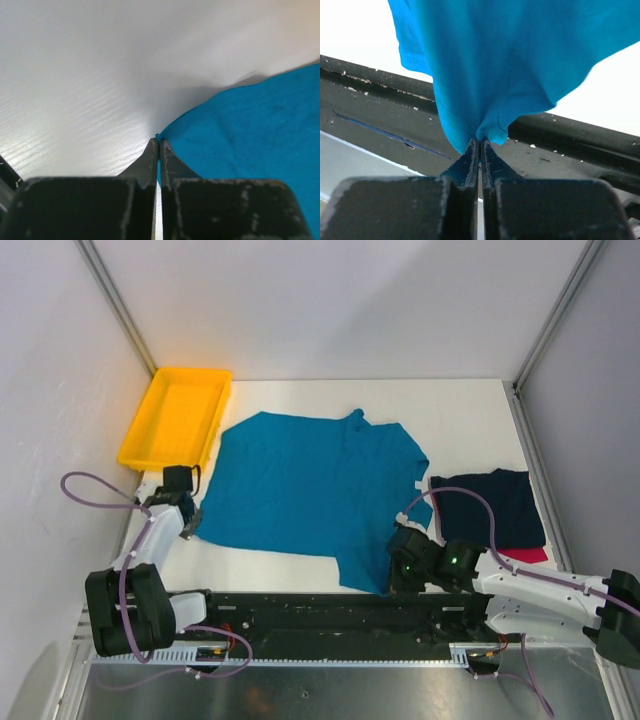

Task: Fold and stack the t-shirts
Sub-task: Grap the side of the flattened tshirt closest away from the robot with both arms

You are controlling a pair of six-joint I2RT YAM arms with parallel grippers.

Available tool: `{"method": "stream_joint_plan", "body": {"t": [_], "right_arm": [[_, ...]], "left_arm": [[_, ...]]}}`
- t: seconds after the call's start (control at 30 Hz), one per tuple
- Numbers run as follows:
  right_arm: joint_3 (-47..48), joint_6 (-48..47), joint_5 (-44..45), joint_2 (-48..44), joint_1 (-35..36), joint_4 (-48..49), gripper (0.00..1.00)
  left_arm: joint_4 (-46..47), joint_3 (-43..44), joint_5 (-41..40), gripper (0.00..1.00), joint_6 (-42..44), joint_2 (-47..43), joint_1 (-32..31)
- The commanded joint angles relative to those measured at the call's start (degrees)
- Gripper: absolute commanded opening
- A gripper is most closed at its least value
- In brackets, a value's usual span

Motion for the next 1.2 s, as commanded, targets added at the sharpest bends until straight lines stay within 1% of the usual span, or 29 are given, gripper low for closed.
{"method": "stream_joint_plan", "body": {"t": [0.0, 0.1, 0.33, 0.4, 0.47, 0.53, 0.6, 0.77, 0.87, 0.93, 1.03, 1.17], "right_arm": [[0.9, 5.7, 3.3, 0.2, 1.6, 2.3, 0.03], [2.9, 4.9, 3.9, 1.2, 0.9, 2.1, 0.03], [4.9, 4.8, 5.7, 3.6, 1.0, 0.8, 0.00], [7.2, 4.5, 7.5, 4.5, 1.5, -1.1, 0.00], [10.6, 4.3, 10.3, 5.5, 2.4, -5.4, 0.00], [14.3, 4.7, 12.7, 6.1, 4.2, -8.4, 0.00], [16.5, 5.9, 14.1, 7.0, 7.1, -9.4, 0.00], [17.6, 10.3, 15.2, 10.8, 12.8, -10.7, 0.00], [17.8, 11.2, 16.5, 10.8, 13.7, -11.8, 0.00], [18.3, 10.1, 17.6, 10.0, 12.2, -13.7, 0.00], [20.9, 5.6, 18.7, 9.7, 6.6, -15.4, 0.00], [25.6, -2.3, 20.5, 13.4, -1.8, -14.9, 0.00]], "left_arm": [[-0.2, 2.1, -3.8, 0.00, 2.6, -1.3, 1.2], [-0.1, 3.0, -4.1, 0.00, 4.2, -1.8, 2.1], [-0.1, 4.2, -3.4, 0.00, 7.5, -3.0, 2.9], [-0.1, 4.1, -2.7, 0.00, 8.2, -3.5, 3.0], [-0.1, 3.9, -1.6, 0.00, 9.0, -4.2, 3.0], [-0.1, 3.5, -0.8, 0.00, 9.8, -5.1, 2.9], [-0.2, 2.9, -1.3, 0.00, 10.3, -6.3, 3.0], [-1.3, 2.6, -1.7, 0.00, 11.3, -8.2, 3.0], [-1.8, 2.1, -1.6, 0.00, 11.6, -9.4, 2.9], [-1.8, 1.4, -1.2, 0.00, 11.8, -9.6, 2.9], [-1.8, 1.9, -1.2, 0.00, 11.6, -7.9, 1.6], [-1.7, 6.6, -1.6, 0.00, 10.0, -1.9, -1.5]]}}
